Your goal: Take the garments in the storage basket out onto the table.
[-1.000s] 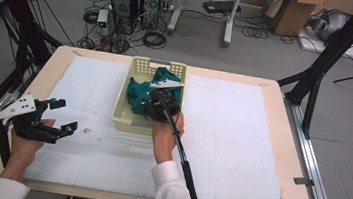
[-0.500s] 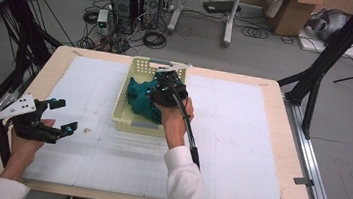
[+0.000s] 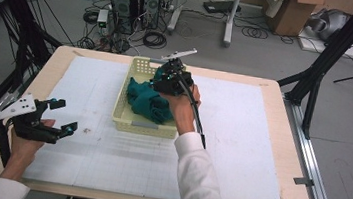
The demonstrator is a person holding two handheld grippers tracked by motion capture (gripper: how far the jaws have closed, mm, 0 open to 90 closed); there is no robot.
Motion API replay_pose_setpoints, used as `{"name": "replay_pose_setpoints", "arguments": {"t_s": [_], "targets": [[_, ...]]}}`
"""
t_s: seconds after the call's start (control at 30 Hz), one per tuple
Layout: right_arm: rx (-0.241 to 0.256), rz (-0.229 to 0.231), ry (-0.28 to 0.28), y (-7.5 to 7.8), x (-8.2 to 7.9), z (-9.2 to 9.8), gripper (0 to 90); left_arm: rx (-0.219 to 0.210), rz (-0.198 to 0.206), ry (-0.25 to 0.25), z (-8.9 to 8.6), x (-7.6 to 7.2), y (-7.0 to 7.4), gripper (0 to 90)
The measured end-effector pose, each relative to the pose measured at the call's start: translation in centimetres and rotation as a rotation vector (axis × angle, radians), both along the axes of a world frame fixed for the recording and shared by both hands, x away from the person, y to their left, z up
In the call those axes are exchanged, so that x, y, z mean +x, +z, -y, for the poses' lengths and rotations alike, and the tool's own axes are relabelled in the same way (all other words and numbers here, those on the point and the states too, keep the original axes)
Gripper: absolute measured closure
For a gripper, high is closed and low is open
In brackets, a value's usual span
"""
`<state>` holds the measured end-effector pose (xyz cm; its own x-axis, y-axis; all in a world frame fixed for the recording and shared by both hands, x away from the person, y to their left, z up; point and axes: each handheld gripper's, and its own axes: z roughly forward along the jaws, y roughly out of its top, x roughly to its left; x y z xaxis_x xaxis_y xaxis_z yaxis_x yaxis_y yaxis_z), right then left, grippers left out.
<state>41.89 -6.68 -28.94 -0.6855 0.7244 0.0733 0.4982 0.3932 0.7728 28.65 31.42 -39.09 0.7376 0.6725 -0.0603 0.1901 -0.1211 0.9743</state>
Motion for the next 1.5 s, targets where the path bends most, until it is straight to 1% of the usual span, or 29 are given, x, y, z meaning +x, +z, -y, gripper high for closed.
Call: {"name": "replay_pose_setpoints", "arguments": {"t_s": [0.03, 0.07, 0.1, 0.13, 0.2, 0.23, 0.27, 0.37, 0.4, 0.43, 0.47, 0.53, 0.57, 0.63, 0.67, 0.7, 0.73, 0.8, 0.9, 1.07, 1.2, 1.3, 1.33, 1.47, 1.5], "targets": [[0.006, -0.001, 0.001, 0.1, 0.2, 0.1, 49.3, -0.002, 0.000, 0.001, 0.0, 0.0, 0.0, 3.9], [-0.003, 0.000, 0.005, 0.2, 0.4, 0.2, 48.3, -0.001, -0.001, 0.000, 0.0, 0.0, 0.0, 3.9], [-0.012, 0.009, 0.015, 0.5, 0.7, 0.2, 45.4, 0.005, -0.002, -0.001, 0.0, 0.0, 0.0, 3.9], [-0.012, 0.009, 0.015, 0.5, 0.7, 0.2, 45.4, 0.006, -0.003, -0.003, 0.0, 0.1, 0.0, 3.9], [-0.003, -0.001, 0.020, 0.7, 1.0, 0.2, 42.0, 0.007, -0.004, -0.002, 0.1, 0.0, 0.0, 3.9], [-0.007, -0.007, 0.028, 0.7, 1.3, 0.1, 39.1, 0.010, -0.003, -0.001, 0.1, 0.0, 0.0, 3.9], [-0.007, -0.007, 0.028, 0.7, 1.3, 0.1, 39.1, 0.010, -0.003, -0.001, 0.1, 0.0, 0.0, 3.9], [-0.028, -0.023, 0.035, 0.8, 1.9, -0.1, 31.0, 0.009, -0.003, 0.002, 0.1, 0.0, 0.0, 3.9], [-0.037, -0.018, 0.041, 0.8, 2.0, -0.2, 29.2, 0.008, -0.003, 0.001, 0.1, 0.0, 0.0, 3.9], [-0.038, -0.013, 0.043, 1.0, 2.3, -0.4, 25.5, 0.008, -0.003, 0.000, 0.1, 0.0, -0.1, 4.0], [-0.038, -0.013, 0.043, 1.0, 2.3, -0.4, 25.5, 0.008, -0.003, 0.000, 0.1, 0.0, -0.1, 4.0], [-0.050, -0.019, 0.047, 1.2, 2.6, -0.5, 18.6, 0.008, -0.005, -0.002, 0.1, 0.1, -0.1, 3.9], [-0.053, -0.015, 0.050, 1.2, 2.8, -0.5, 15.8, 0.008, -0.005, -0.002, 0.1, 0.1, -0.1, 3.9], [-0.040, -0.023, 0.054, 1.3, 3.2, -0.4, 10.8, 0.008, -0.005, -0.002, 0.1, 0.1, -0.1, 3.9], [-0.034, -0.029, 0.058, 1.3, 3.4, -0.4, 7.3, 0.009, -0.005, -0.002, 0.1, 0.1, -0.1, 4.0], [-0.031, -0.033, 0.063, 1.2, 3.7, -0.3, 1.9, 0.009, -0.006, 0.000, 0.1, 0.1, -0.1, 3.9], [-0.030, -0.040, 0.062, 1.2, 3.9, -0.3, 0.4, 0.009, -0.006, 0.000, 0.1, 0.1, -0.1, 3.9], [-0.037, -0.023, 0.050, 1.2, 4.2, -0.4, 0.4, 0.008, -0.007, -0.001, 0.1, 0.1, -0.1, 3.9], [-0.012, -0.016, 0.061, 1.2, 4.6, -0.3, 0.4, 0.006, -0.006, -0.002, 0.1, 0.1, -0.1, 3.9], [-0.029, -0.032, 0.058, 0.5, 5.1, -0.6, 0.4, 0.005, -0.005, -0.001, 0.0, 0.1, -0.1, 3.9], [-0.030, -0.030, 0.064, 0.1, 5.3, -1.1, 0.5, 0.000, -0.008, -0.002, 0.0, 0.1, -0.1, 3.9], [-0.047, -0.040, 0.060, -0.3, 5.5, -1.4, 0.4, 0.000, -0.003, -0.002, 0.0, 0.1, -0.1, 3.9], [-0.046, -0.052, 0.057, -0.6, 5.6, -1.6, 0.5, -0.005, -0.003, 0.000, 0.0, 0.1, -0.1, 3.9], [-0.051, -0.059, 0.054, -1.1, 5.9, -1.8, 0.4, -0.005, -0.005, 0.000, -0.1, 0.1, -0.1, 4.0], [-0.053, -0.067, 0.050, -1.5, 6.1, -2.0, 0.5, -0.006, -0.004, -0.001, -0.1, 0.0, -0.1, 3.9]]}}
